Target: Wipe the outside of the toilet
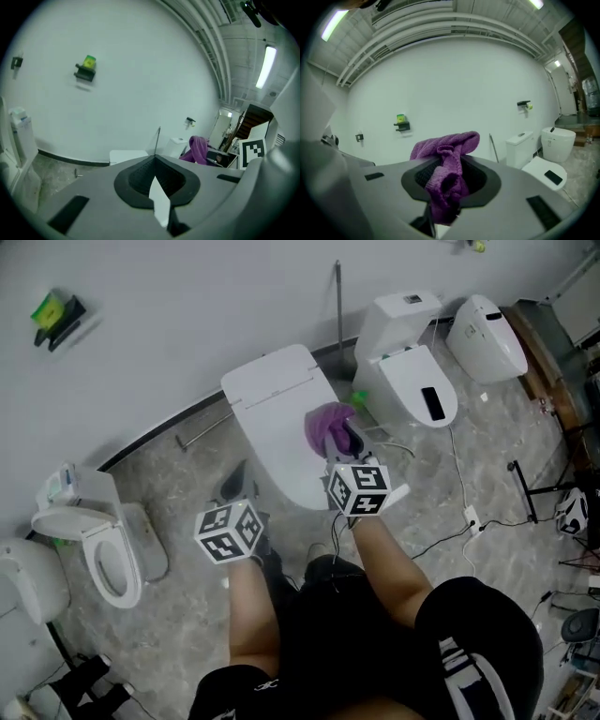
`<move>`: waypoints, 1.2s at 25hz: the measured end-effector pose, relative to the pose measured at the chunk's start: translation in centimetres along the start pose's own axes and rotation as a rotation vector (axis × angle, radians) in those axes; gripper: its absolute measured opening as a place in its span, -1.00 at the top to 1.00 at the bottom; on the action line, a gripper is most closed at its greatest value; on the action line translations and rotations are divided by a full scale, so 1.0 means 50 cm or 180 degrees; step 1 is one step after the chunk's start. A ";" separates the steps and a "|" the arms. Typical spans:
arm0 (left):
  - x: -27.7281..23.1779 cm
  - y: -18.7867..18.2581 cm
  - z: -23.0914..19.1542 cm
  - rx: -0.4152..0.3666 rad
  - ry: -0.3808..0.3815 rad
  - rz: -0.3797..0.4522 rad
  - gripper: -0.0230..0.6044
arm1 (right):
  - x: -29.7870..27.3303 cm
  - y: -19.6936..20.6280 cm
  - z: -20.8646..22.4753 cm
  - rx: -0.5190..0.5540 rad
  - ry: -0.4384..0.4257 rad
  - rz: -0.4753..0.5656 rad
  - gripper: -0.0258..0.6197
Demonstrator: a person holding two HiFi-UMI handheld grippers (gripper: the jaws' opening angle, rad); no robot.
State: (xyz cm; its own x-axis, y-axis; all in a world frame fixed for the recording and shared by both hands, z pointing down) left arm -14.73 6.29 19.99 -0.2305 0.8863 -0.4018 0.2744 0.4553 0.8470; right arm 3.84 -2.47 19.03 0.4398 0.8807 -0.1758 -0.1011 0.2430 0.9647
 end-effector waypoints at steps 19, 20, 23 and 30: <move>0.218 -0.367 0.227 -0.0762 0.0209 0.0506 0.91 | 0.151 -0.463 -0.172 0.0177 -0.0402 0.0806 0.61; 0.222 -0.373 0.224 -0.0769 0.0210 0.0522 0.91 | 0.152 -0.467 -0.184 0.0208 -0.0423 0.0822 0.61; 0.228 -0.382 0.219 -0.0770 0.0234 0.0564 0.91 | 0.153 -0.472 -0.203 0.0241 -0.0462 0.0848 0.61; 0.234 -0.423 0.194 -0.0855 0.0255 0.0628 0.91 | 0.137 -0.499 -0.242 0.0230 -0.0487 0.0938 0.61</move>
State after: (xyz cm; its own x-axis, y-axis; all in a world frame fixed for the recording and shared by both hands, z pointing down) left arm -14.17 7.85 -6.03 -0.2730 0.9407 -0.2013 0.0679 0.2276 0.9714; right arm -1.43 2.40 -8.63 0.5304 0.8363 0.1388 -0.1826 -0.0472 0.9821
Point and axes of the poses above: the fingertips, and each gripper's own axes: x backward along the fingers, z to its right, y out of its underside, the point moved 2 cm from there along x, backward along the fingers, and after that the axes turned 1 degree about -z, right-handed, at the moved point
